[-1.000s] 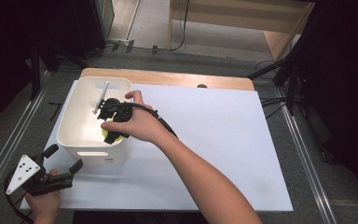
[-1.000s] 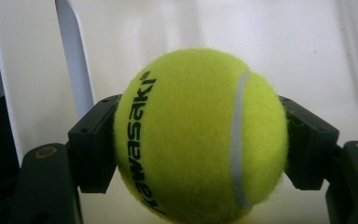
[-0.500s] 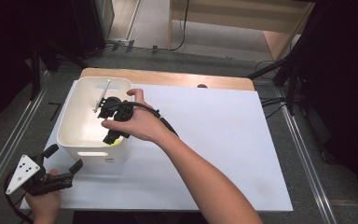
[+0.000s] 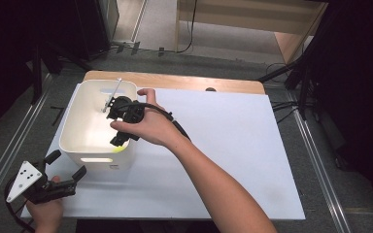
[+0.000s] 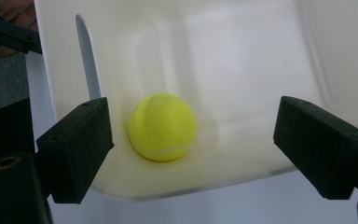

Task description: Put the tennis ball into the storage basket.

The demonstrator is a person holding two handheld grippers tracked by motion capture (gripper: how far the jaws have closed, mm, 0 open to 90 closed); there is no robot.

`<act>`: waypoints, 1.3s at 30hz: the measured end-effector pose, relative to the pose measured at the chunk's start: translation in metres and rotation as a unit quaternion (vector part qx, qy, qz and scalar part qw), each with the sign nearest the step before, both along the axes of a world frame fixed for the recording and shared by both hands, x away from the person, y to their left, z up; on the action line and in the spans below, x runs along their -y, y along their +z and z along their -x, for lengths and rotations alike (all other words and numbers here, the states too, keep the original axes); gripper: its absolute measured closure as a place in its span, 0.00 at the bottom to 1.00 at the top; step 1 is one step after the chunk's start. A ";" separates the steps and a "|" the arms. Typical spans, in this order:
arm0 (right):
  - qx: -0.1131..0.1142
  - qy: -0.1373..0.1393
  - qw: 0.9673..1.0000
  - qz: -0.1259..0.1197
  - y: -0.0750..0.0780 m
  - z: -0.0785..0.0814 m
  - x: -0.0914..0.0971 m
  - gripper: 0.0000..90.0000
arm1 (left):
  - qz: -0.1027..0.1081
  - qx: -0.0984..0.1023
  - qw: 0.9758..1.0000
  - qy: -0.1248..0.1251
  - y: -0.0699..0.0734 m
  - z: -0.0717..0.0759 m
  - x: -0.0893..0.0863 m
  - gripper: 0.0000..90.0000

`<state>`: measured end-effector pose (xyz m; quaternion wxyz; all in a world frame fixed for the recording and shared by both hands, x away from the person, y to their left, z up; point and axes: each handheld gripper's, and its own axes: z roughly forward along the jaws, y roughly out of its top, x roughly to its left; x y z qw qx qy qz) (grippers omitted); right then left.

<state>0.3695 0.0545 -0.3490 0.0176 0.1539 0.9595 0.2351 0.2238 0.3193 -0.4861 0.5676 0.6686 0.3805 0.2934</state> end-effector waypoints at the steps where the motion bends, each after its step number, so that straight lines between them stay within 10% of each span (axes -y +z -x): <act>1: 0.002 0.000 1.000 -0.002 0.001 0.000 0.002 0.12 | 0.000 0.000 1.000 0.000 0.000 0.000 0.000 0.00; 39: 0.003 -0.074 0.997 -0.027 -0.014 0.011 0.080 0.00 | -0.014 -0.002 1.000 0.000 0.000 0.000 0.002 0.00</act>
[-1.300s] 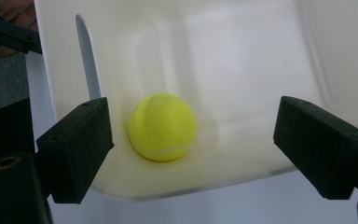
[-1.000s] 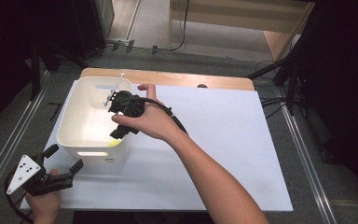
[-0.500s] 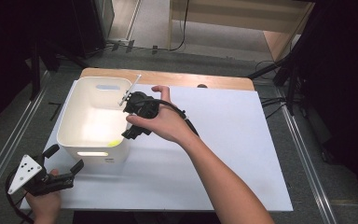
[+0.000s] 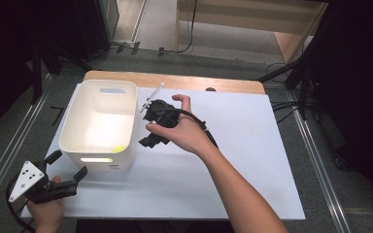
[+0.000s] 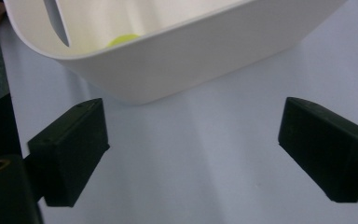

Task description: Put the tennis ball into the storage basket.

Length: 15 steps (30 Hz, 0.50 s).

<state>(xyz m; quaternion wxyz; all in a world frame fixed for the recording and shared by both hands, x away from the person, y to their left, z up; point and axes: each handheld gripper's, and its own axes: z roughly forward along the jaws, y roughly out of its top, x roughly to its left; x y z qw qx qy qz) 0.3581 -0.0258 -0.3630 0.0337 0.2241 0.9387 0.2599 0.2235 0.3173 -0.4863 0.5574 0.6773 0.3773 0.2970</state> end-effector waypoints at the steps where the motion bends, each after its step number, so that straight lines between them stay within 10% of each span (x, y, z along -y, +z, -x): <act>1: -0.003 0.000 1.000 0.000 -0.002 0.000 0.002 0.00 | 0.000 0.000 1.000 0.000 0.000 0.000 0.000 0.00; 15: 0.009 -0.047 0.999 -0.021 -0.014 0.005 0.030 0.00 | 0.000 0.002 1.000 -0.001 0.000 0.000 0.001 0.00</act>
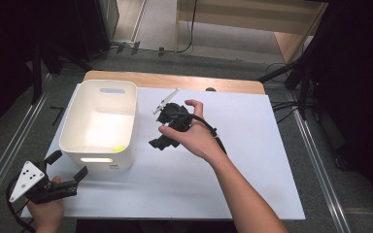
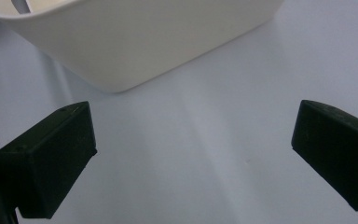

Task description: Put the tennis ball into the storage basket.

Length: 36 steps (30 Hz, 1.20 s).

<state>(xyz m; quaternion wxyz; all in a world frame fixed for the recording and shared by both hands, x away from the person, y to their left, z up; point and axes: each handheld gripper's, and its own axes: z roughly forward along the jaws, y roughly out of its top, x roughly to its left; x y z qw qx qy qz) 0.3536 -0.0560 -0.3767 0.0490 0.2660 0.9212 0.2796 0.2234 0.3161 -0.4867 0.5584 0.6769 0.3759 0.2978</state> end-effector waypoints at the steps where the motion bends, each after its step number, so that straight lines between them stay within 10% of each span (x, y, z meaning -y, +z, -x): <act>1: 0.003 0.000 1.000 -0.002 -0.001 0.000 0.003 0.00 | -0.003 -0.001 1.000 0.001 0.000 0.000 0.000 0.00; 36: 0.052 -0.067 0.990 -0.114 -0.042 0.045 0.106 0.00 | -0.008 -0.002 1.000 0.002 0.000 0.001 0.001 0.00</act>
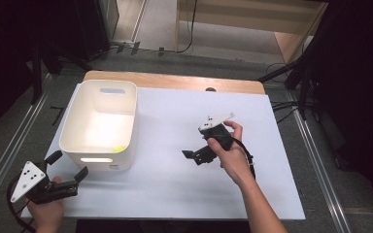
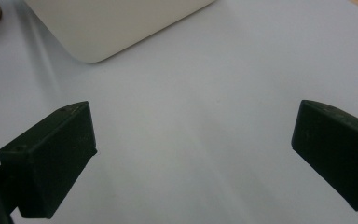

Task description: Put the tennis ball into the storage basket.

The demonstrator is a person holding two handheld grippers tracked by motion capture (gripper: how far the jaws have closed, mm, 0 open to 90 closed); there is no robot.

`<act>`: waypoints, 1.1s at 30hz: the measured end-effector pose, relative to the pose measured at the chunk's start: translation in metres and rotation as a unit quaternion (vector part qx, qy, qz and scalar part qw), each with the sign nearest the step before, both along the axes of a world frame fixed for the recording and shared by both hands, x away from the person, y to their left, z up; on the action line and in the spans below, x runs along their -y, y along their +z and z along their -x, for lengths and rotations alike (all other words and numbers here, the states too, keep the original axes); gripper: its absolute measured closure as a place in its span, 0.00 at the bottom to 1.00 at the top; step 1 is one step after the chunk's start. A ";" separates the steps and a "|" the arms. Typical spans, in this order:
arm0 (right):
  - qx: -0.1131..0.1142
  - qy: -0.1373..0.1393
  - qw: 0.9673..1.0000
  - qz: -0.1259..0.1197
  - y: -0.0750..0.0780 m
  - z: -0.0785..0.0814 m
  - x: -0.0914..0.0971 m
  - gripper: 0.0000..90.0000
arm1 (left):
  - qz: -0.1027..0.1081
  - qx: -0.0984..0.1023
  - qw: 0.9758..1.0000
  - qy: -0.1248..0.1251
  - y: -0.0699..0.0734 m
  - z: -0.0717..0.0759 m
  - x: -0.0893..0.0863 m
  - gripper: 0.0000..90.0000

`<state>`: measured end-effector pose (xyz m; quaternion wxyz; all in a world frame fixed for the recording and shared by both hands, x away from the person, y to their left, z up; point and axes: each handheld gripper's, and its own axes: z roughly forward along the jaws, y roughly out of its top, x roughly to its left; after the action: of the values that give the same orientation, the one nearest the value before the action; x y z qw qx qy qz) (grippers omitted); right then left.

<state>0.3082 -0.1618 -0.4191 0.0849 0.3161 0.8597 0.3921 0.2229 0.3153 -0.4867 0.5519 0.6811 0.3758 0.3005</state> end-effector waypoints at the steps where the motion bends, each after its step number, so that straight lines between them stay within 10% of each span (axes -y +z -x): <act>1: 0.005 -0.004 1.000 -0.006 -0.001 0.002 0.003 0.00 | 0.000 0.000 1.000 0.000 0.000 0.000 0.000 0.00; 33: 0.061 -0.107 0.988 -0.094 -0.040 0.050 0.099 0.00 | -0.006 0.002 1.000 0.000 0.000 0.000 0.001 0.00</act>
<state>0.2579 -0.2607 -0.4595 0.1486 0.3881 0.7738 0.4781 0.2226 0.3144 -0.4871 0.5484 0.6839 0.3731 0.3038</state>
